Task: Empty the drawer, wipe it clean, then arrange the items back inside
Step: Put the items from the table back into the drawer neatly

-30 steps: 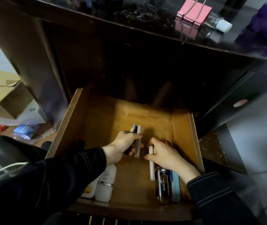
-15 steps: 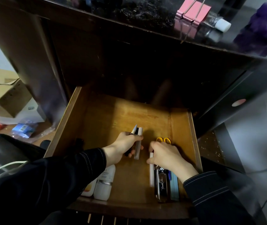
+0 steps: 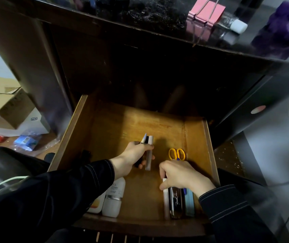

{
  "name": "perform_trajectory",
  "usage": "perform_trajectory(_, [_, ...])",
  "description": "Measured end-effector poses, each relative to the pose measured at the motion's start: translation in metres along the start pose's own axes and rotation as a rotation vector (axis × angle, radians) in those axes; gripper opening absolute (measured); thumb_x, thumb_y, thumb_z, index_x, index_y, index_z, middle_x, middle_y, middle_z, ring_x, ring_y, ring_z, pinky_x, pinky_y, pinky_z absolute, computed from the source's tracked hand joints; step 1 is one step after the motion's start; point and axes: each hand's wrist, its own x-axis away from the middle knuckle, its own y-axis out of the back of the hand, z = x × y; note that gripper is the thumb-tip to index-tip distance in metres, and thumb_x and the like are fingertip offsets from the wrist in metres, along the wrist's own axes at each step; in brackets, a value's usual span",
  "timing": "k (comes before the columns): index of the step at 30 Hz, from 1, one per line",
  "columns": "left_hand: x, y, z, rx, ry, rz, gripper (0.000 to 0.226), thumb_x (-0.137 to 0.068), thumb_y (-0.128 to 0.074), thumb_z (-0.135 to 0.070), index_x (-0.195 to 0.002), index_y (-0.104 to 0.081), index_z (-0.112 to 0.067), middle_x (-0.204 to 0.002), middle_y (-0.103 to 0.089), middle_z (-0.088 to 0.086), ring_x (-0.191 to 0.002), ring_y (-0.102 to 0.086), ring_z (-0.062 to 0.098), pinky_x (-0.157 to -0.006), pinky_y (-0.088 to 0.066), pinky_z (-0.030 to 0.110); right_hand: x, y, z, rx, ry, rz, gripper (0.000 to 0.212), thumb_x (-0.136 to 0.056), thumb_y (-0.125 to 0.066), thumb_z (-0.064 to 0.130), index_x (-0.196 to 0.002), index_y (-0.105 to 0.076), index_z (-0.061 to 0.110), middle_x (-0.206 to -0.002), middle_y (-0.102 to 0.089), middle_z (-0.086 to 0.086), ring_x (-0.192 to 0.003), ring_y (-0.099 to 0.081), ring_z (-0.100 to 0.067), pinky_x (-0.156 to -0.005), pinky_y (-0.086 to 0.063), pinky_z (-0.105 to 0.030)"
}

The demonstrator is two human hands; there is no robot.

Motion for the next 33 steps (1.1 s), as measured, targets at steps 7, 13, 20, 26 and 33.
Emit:
perform_trajectory(7, [0.001, 0.003, -0.006, 0.067, -0.034, 0.145, 0.023, -0.092, -0.053, -0.006, -0.113, -0.056, 0.002, -0.098, -0.075, 0.018, -0.046, -0.039, 0.016, -0.040, -0.027, 0.021, -0.002, 0.025, -0.009, -0.795, -0.124, -0.570, 0.011, -0.099, -0.058, 0.038, -0.103, -0.066, 0.032, -0.077, -0.071, 0.010, -0.065, -0.064, -0.005, -0.060, -0.046, -0.018])
perform_trajectory(13, [0.001, 0.001, -0.003, -0.024, -0.132, 0.281, 0.021, -0.088, -0.072, -0.015, -0.106, -0.065, -0.005, -0.098, -0.074, 0.017, -0.041, -0.041, 0.011, -0.035, -0.030, 0.020, 0.005, 0.037, -0.001, -1.169, 0.004, -0.533, 0.029, -0.097, -0.066, 0.018, -0.125, -0.065, 0.018, -0.099, -0.073, -0.004, -0.064, -0.060, -0.013, -0.054, -0.047, -0.030])
perform_trajectory(20, [-0.004, 0.003, -0.003, 0.054, -0.047, -0.047, 0.028, -0.094, -0.063, -0.018, -0.118, -0.058, -0.005, -0.086, -0.071, 0.009, -0.044, -0.043, 0.014, -0.039, -0.031, 0.020, 0.003, 0.033, -0.011, -1.175, -0.129, -0.655, 0.017, -0.093, -0.070, 0.012, -0.105, -0.069, 0.023, -0.082, -0.073, 0.001, -0.060, -0.059, -0.005, -0.054, -0.047, -0.018])
perform_trajectory(26, [-0.012, 0.004, -0.002, 0.099, 0.043, -0.101, 0.032, -0.092, -0.063, -0.015, -0.120, -0.057, -0.002, -0.082, -0.068, 0.010, -0.045, -0.047, 0.015, -0.040, -0.034, 0.019, -0.015, 0.011, -0.001, -0.746, -0.146, -0.353, 0.011, -0.084, -0.078, 0.024, -0.090, -0.070, 0.027, -0.071, -0.073, -0.005, -0.062, -0.061, -0.017, -0.064, -0.048, -0.033])
perform_trajectory(33, [-0.015, 0.004, 0.000, 0.083, 0.019, -0.075, 0.029, -0.092, -0.062, -0.016, -0.117, -0.059, -0.002, -0.080, -0.068, 0.010, -0.045, -0.047, 0.016, -0.039, -0.033, 0.020, -0.021, -0.001, -0.005, -0.447, -0.185, -0.234, 0.022, -0.078, -0.077, 0.041, -0.093, -0.067, 0.029, -0.078, -0.067, 0.010, -0.078, -0.065, -0.012, -0.070, -0.052, -0.035])
